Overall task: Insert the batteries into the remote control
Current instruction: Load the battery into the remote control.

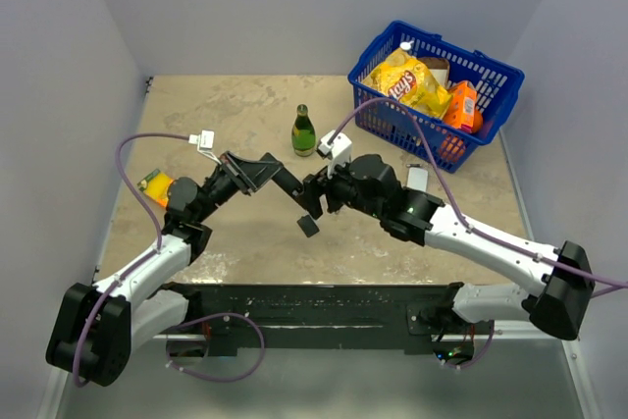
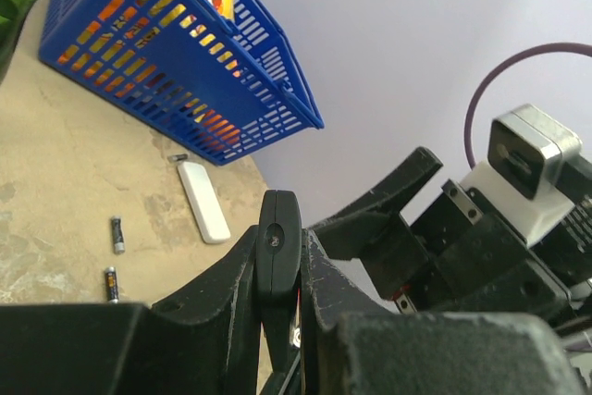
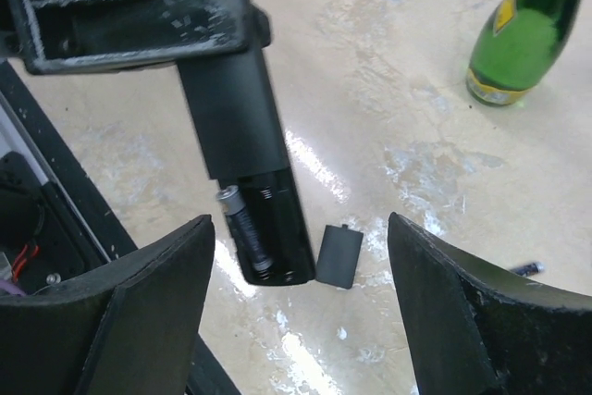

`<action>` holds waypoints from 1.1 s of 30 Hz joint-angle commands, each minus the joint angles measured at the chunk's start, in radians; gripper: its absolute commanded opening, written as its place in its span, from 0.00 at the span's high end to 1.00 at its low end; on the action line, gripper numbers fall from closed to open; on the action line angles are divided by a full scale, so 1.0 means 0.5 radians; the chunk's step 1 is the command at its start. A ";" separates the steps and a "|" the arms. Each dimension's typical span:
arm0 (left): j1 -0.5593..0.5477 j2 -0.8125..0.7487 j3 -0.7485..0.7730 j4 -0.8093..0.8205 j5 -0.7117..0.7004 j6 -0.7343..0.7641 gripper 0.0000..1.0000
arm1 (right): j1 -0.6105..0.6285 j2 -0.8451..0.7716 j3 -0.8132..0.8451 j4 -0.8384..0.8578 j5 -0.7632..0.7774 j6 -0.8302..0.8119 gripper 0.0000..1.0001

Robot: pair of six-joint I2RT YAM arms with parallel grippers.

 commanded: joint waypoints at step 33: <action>-0.011 0.011 0.125 0.381 0.232 -0.105 1.00 | -0.336 -0.021 -0.220 0.624 -0.735 0.548 0.16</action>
